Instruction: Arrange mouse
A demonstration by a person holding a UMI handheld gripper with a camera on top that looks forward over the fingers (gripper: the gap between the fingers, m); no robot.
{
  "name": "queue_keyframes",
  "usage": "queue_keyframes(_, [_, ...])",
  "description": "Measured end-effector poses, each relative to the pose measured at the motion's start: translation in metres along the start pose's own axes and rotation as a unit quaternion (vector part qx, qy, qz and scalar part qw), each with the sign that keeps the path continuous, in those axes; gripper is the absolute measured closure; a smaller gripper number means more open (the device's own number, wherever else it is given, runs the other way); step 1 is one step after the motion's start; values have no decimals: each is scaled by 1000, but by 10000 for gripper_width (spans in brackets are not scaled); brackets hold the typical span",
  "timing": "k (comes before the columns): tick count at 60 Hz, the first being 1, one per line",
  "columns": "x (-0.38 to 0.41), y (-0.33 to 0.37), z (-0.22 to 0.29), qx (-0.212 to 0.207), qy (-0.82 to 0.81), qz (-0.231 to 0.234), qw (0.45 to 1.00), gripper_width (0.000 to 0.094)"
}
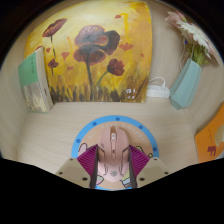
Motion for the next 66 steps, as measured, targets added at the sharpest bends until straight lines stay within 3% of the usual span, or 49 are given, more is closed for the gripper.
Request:
queue_keyframes(7, [-2, 1, 0, 8, -6, -11, 1000, 392])
queue_keyframes(14, [1, 16, 6, 14, 14, -15, 1000, 197])
queue_keyframes(27, [16, 91, 49, -51, 20, -20, 998, 160])
queue_keyframes(39, [23, 181, 56, -99, 4, -45, 994, 138])
queue_keyframes(66, [62, 280, 24, -130, -7, -30, 991, 137])
Point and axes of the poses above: the point between the fingertips, and its own axes, seen from behind it with the camera up: x to the left, z up, y backward, against the way the camera looks, the point moved 3 cm from there along y, backward, against the way the camera looks, and after that the axes turned 9 degrees about -x, right-handed, at the moved point
